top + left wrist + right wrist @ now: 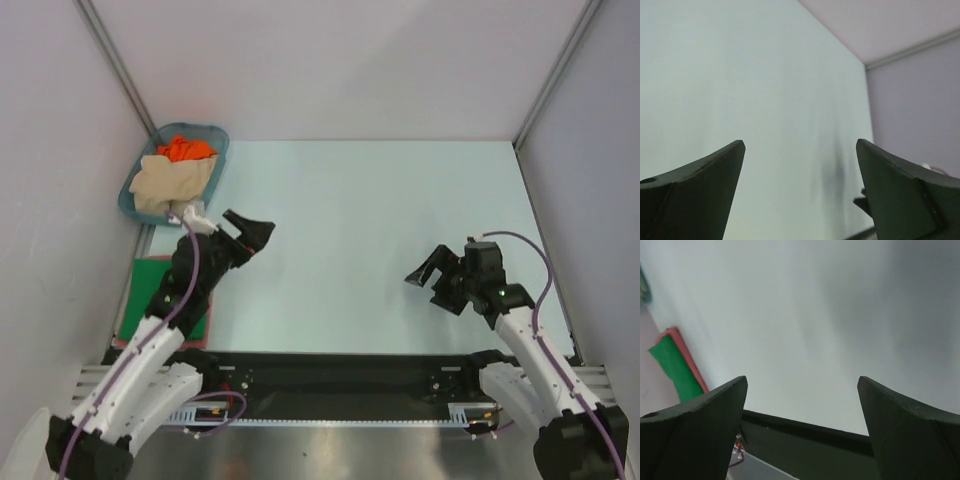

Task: Fold and stack the t-shirts
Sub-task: Grab the tshirt from the pile

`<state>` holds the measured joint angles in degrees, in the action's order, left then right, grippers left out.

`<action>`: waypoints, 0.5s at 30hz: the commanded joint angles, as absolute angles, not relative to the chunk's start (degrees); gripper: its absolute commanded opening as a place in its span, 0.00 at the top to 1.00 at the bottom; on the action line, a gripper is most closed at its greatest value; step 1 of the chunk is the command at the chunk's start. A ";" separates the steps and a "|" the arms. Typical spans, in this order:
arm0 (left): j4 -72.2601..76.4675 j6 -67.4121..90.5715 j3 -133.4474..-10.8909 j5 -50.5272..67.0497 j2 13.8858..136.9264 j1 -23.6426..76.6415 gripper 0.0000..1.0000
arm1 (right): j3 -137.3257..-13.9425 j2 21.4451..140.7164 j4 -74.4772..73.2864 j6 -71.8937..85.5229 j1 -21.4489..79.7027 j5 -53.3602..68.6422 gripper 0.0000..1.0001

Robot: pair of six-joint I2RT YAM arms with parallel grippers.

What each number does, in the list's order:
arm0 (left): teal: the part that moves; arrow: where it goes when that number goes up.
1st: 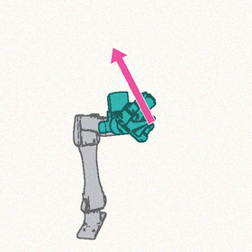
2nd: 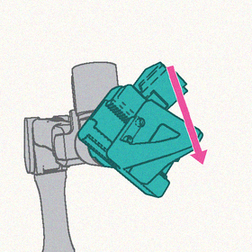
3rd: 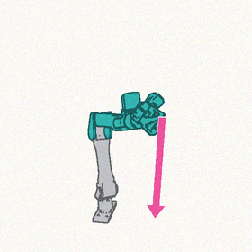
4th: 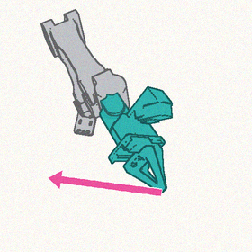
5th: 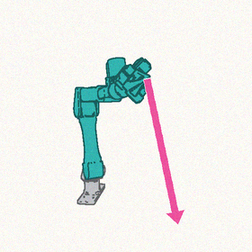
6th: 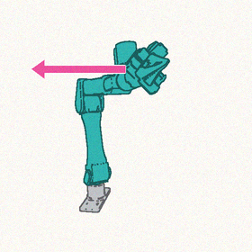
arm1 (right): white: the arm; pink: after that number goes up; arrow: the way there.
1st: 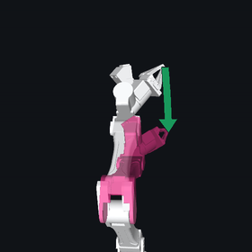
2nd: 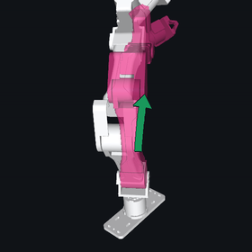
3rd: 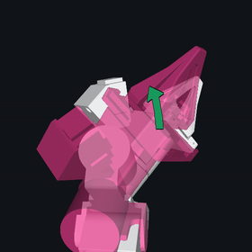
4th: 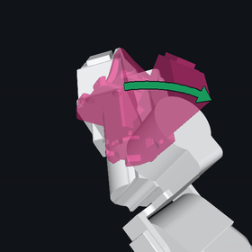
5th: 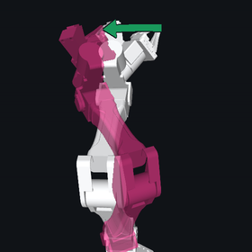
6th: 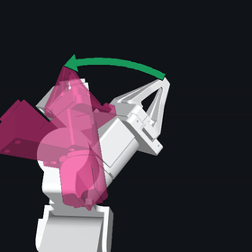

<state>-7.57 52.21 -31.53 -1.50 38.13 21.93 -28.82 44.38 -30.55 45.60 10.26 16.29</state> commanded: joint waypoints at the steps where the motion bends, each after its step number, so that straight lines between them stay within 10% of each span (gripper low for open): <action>1: -21.07 47.12 -45.56 -13.87 48.75 20.05 0.00 | -36.90 51.47 -38.75 37.71 10.28 8.80 0.00; 15: -35.05 28.83 -98.77 -22.58 98.51 -8.95 0.13 | -50.97 61.77 -45.43 26.90 8.96 20.65 0.00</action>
